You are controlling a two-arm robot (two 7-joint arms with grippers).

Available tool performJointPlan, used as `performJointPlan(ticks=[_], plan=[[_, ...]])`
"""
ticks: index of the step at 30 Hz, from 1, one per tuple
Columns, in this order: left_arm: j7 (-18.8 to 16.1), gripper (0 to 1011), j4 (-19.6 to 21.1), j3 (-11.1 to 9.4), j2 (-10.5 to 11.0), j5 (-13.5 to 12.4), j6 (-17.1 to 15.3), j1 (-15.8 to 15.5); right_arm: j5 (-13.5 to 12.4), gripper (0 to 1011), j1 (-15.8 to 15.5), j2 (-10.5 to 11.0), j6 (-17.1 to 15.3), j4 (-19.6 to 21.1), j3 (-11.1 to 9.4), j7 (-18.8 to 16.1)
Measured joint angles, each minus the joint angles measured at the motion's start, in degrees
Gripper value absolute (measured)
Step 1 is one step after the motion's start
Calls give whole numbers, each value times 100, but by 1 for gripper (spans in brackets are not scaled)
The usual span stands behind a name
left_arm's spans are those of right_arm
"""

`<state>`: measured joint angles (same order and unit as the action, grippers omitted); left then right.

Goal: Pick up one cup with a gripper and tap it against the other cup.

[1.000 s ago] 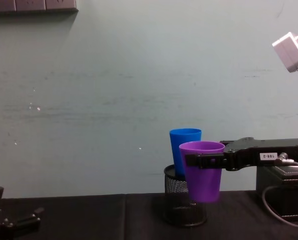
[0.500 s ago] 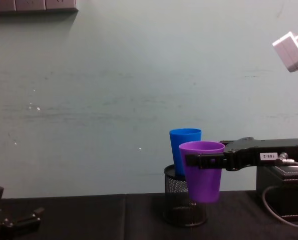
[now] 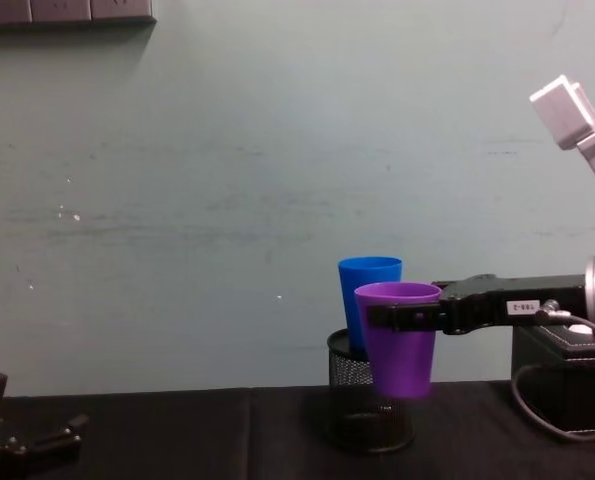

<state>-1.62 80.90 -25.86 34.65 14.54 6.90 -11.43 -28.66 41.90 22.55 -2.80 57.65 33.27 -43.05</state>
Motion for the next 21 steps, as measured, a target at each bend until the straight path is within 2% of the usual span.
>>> performJointPlan(ticks=[11,21], plan=[[0,1000,0,0,0,0,0,0,125,729,103,-206,145,-214,-66,168],[0,1000,0,0,0,0,0,0,239,729,68,-396,142,-288,-220,537]])
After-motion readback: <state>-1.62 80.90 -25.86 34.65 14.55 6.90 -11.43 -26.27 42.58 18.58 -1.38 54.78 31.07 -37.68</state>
